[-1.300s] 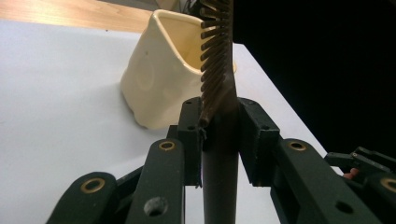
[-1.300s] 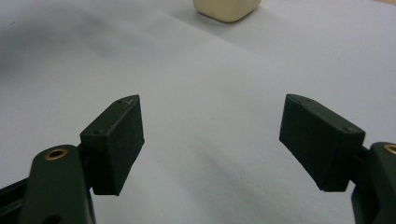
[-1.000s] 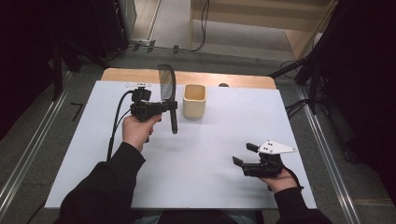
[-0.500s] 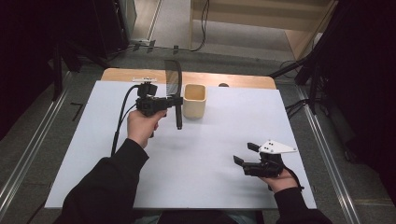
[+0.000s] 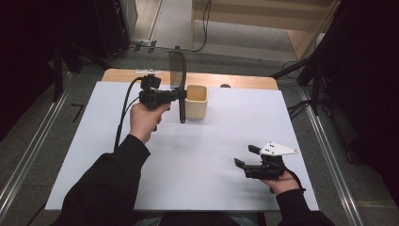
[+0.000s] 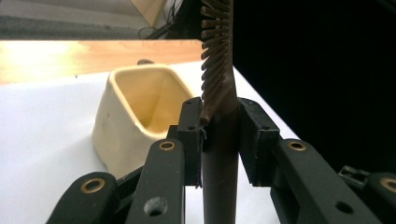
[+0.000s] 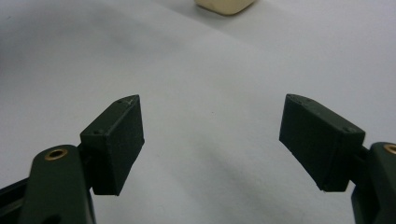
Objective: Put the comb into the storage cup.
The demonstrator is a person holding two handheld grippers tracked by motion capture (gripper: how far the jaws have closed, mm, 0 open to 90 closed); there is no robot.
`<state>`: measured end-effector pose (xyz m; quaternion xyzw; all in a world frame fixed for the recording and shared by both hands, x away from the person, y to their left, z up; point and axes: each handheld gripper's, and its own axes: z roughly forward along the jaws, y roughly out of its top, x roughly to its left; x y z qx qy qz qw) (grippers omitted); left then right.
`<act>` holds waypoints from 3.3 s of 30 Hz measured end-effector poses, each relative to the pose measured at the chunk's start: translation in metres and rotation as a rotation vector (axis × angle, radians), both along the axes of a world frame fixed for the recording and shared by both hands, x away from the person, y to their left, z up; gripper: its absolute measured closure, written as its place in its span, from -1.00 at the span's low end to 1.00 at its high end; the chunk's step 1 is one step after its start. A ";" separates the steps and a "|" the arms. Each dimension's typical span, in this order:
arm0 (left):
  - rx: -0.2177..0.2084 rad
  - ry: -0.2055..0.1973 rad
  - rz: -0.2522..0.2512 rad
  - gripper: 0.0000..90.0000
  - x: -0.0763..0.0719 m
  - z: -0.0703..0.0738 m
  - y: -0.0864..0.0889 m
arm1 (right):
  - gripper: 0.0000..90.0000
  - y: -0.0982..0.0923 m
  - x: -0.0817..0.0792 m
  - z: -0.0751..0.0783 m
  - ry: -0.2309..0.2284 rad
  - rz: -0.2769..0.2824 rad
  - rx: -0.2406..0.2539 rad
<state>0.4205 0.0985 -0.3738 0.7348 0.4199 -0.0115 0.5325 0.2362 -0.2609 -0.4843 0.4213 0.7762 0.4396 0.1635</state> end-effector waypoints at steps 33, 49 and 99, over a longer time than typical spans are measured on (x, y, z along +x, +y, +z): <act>-0.007 -0.033 -0.018 0.62 0.030 0.021 -0.021 | -0.55 0.003 0.000 -0.002 0.005 0.009 -0.023; -0.002 -0.057 0.001 0.62 0.050 0.027 -0.029 | -0.55 0.002 0.000 -0.001 0.006 0.009 -0.022; 0.076 -0.139 0.036 0.62 0.079 0.002 -0.048 | -0.55 0.003 0.001 0.000 0.005 0.023 -0.014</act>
